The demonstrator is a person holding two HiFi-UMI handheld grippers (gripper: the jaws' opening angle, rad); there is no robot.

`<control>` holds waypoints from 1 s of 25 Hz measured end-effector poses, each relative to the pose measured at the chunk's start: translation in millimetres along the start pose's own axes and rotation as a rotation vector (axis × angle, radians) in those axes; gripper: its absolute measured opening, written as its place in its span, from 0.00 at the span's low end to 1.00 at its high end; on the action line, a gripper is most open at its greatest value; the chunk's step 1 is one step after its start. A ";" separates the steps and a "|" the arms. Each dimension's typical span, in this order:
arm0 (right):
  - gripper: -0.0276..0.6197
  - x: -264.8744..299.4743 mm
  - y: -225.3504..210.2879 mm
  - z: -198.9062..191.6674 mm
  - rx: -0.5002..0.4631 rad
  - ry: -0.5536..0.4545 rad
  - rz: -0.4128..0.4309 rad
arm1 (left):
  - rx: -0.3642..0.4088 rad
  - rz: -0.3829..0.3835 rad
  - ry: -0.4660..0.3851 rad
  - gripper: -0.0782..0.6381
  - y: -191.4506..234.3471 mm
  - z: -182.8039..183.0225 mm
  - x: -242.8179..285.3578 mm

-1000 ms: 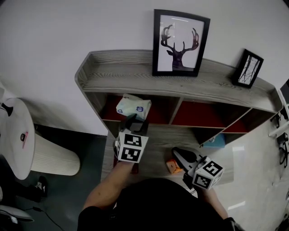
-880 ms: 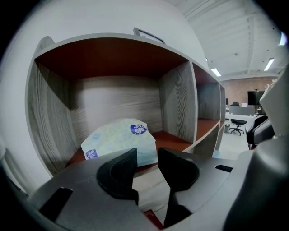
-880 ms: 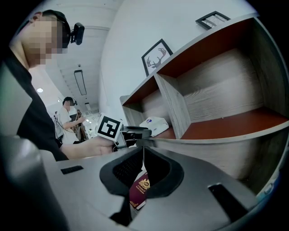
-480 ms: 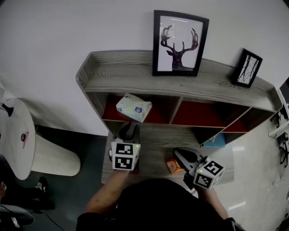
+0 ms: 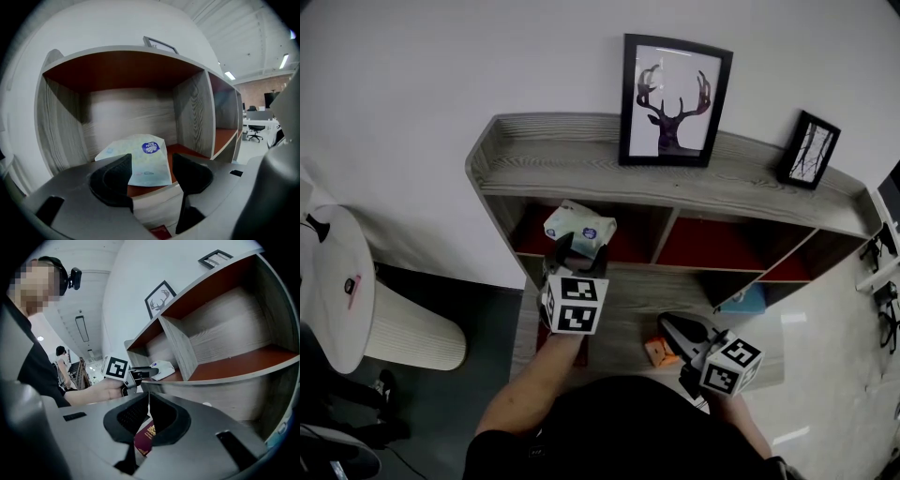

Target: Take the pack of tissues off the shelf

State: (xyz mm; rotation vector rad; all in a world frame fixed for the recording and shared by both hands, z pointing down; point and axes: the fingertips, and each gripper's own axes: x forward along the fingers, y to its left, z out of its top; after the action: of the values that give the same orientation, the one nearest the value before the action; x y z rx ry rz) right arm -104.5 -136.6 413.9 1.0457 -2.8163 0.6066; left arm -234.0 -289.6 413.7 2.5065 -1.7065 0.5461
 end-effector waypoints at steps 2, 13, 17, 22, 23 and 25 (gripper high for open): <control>0.07 -2.1 -2.2 -0.9 0.009 -0.001 -0.007 | 0.010 -0.009 0.010 0.48 -0.2 -1.5 4.9; 0.07 2.5 1.0 -3.9 0.011 0.012 0.004 | 0.004 -0.057 0.017 0.22 -4.5 -12.1 3.5; 0.07 2.9 3.1 -5.3 0.010 0.015 0.005 | -0.032 -0.088 -0.003 0.19 -4.7 -5.3 -5.3; 0.07 0.6 1.8 -7.2 0.011 0.012 -0.003 | -0.092 -0.115 -0.060 0.17 -5.9 7.6 -22.5; 0.07 0.4 2.5 -7.3 0.011 0.011 -0.003 | -0.103 -0.122 -0.069 0.17 -6.3 10.2 -26.2; 0.07 0.2 4.1 -8.0 0.012 0.011 -0.001 | -0.119 -0.136 -0.087 0.16 -6.8 16.1 -35.1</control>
State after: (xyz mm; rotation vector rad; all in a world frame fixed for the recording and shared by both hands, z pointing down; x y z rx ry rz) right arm -107.8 -130.7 419.9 1.0423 -2.8063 0.6286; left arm -235.0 -259.8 388.3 2.5706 -1.5299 0.3192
